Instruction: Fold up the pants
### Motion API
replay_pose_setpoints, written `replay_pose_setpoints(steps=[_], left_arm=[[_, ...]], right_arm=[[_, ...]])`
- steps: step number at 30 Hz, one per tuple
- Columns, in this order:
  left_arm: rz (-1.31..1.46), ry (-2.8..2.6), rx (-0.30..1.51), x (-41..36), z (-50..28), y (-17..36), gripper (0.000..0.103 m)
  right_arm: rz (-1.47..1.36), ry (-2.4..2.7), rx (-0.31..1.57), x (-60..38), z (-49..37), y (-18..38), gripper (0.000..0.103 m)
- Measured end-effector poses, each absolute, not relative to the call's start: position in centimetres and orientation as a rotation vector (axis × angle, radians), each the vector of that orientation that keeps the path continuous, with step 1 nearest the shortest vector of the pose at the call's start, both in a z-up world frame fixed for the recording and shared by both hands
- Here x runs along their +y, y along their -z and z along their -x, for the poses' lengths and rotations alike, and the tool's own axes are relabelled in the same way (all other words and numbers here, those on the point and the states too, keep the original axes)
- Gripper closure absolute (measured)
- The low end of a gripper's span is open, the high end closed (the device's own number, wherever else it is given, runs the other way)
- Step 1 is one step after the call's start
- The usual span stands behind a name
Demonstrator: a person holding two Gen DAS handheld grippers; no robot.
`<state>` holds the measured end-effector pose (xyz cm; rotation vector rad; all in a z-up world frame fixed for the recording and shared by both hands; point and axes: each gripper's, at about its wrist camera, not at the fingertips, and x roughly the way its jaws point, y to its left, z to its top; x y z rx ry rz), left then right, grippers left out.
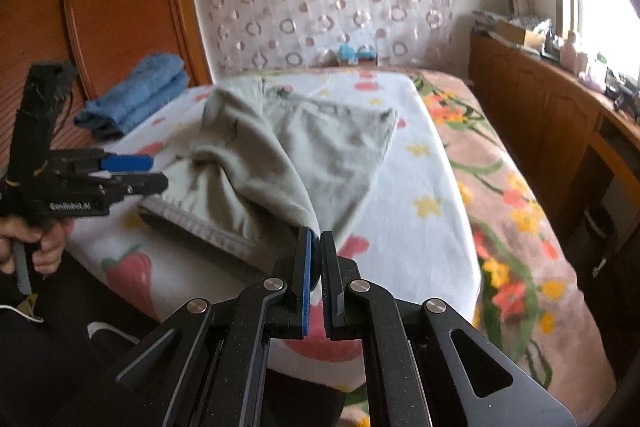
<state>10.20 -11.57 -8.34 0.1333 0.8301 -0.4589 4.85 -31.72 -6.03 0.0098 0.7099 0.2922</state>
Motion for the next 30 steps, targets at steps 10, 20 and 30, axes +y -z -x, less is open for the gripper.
replay_pose_setpoints(steps=[10, 20, 30], left_arm=[[-0.127, 0.449, 0.886, -11.4, -10.7, 10.0, 0.049], [-0.1, 0.431, 0.877, -11.2, -10.4, 9.9, 0.049], [-0.066, 0.372, 0.805, -9.2, -9.8, 8.0, 0.049]], right_arm=[[-0.032, -0.288, 0.733, -32.0, -4.8, 7.0, 0.101], [-0.018, -0.259, 0.711, -31.6, -5.5, 5.3, 0.079], [0.027, -0.319, 0.686, -28.7, -7.6, 3.6, 0.066]])
